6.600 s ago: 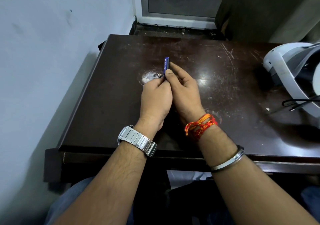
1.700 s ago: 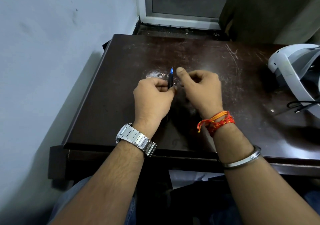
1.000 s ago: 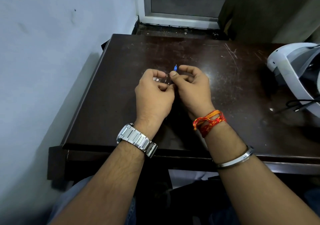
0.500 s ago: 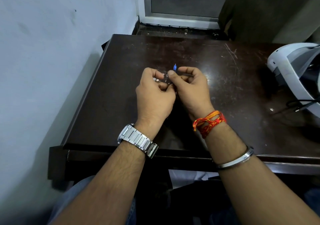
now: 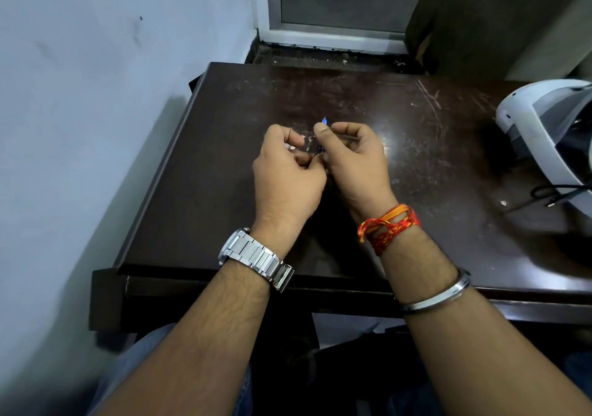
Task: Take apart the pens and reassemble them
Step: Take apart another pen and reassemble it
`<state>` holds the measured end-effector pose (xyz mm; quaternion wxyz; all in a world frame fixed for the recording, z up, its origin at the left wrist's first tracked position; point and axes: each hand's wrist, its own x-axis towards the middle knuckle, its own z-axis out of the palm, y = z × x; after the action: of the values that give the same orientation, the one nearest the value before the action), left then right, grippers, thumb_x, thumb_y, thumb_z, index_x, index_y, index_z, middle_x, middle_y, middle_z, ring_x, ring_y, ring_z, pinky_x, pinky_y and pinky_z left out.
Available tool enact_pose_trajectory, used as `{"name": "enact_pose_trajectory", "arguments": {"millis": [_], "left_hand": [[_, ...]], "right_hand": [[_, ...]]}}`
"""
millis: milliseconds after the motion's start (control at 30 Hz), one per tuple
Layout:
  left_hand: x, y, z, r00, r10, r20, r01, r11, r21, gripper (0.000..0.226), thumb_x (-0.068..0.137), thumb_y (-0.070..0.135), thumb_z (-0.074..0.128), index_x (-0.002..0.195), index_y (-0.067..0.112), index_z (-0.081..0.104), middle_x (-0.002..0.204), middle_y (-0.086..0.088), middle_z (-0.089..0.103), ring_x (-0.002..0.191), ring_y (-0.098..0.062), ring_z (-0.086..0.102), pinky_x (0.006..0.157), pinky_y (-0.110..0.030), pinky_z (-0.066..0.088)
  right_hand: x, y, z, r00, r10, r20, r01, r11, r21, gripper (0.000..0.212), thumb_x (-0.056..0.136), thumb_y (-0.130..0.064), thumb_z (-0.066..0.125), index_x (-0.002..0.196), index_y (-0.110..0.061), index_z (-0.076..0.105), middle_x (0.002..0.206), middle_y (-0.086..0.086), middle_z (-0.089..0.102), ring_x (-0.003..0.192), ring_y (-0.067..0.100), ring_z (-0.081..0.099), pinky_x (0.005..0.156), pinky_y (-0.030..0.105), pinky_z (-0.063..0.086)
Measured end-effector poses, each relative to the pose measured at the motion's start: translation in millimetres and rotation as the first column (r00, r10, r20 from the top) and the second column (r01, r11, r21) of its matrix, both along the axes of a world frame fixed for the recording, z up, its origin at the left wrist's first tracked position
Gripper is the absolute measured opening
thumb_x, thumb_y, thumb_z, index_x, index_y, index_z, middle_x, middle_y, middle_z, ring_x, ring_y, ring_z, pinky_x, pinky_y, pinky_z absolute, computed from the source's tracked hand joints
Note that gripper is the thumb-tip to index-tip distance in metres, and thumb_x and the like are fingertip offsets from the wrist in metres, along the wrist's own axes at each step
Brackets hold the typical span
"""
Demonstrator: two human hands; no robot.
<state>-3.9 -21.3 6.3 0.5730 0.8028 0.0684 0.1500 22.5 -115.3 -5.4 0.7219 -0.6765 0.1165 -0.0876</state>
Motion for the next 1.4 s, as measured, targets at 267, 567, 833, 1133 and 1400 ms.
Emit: {"name": "enact_pose_trajectory", "arguments": {"millis": [267,567,833,1133,1400], "left_hand": [[1.0,-0.8,-2.8,1.000,-0.005,0.010,0.004,1.000,0.009,0.040,0.077,0.009,0.077,0.079,0.031,0.044,0.068,0.001,0.071,0.058,-0.012,0.066,0.056,-0.020,0.049],[3.3,-0.3,-5.5,1.000,-0.005,0.023,0.004,1.000,0.019,0.039,0.077,0.011,0.078,0.076,0.031,0.044,0.062,0.008,0.065,0.050,0.001,0.059,0.052,-0.009,0.042],[3.4,-0.2,-6.3,1.000,-0.021,0.023,0.020,1.000,0.016,0.040,0.077,0.009,0.077,0.076,0.032,0.045,0.064,0.007,0.066,0.052,0.002,0.061,0.051,-0.008,0.042],[1.8,-1.7,-4.9,0.999,-0.036,-0.002,0.036,0.999,0.019,0.038,0.079,0.009,0.076,0.076,0.031,0.046,0.068,0.004,0.070,0.055,-0.003,0.065,0.050,-0.008,0.042],[1.9,-2.3,-5.6,1.000,-0.022,-0.013,0.022,1.000,0.016,0.036,0.079,0.012,0.076,0.074,0.031,0.046,0.066,0.005,0.068,0.055,-0.006,0.063,0.053,-0.011,0.042]], "right_hand": [[0.2,0.6,1.1,1.000,-0.010,-0.008,0.010,1.000,0.028,0.013,0.088,-0.024,0.068,0.097,-0.021,0.060,0.083,0.003,0.070,0.072,0.018,0.066,0.076,0.042,0.057],[1.0,-2.1,-0.3,1.000,-0.001,-0.014,0.002,1.000,0.019,0.016,0.086,-0.025,0.071,0.096,-0.022,0.059,0.078,0.001,0.068,0.065,0.015,0.064,0.068,0.037,0.055],[0.8,-2.3,3.2,0.999,0.024,-0.043,-0.022,0.998,0.062,0.018,0.084,-0.028,0.066,0.100,-0.022,0.060,0.094,0.015,0.074,0.075,0.030,0.069,0.069,0.040,0.055],[2.7,-5.5,2.2,0.998,0.024,-0.057,-0.021,0.998,0.052,0.012,0.090,-0.020,0.063,0.101,-0.023,0.061,0.097,0.015,0.075,0.076,0.029,0.070,0.063,0.035,0.056],[1.8,-3.6,-0.9,0.997,0.020,-0.075,-0.020,1.000,0.006,0.017,0.086,-0.020,0.073,0.097,-0.019,0.060,0.086,0.009,0.072,0.075,0.022,0.072,0.072,0.040,0.060]]}}
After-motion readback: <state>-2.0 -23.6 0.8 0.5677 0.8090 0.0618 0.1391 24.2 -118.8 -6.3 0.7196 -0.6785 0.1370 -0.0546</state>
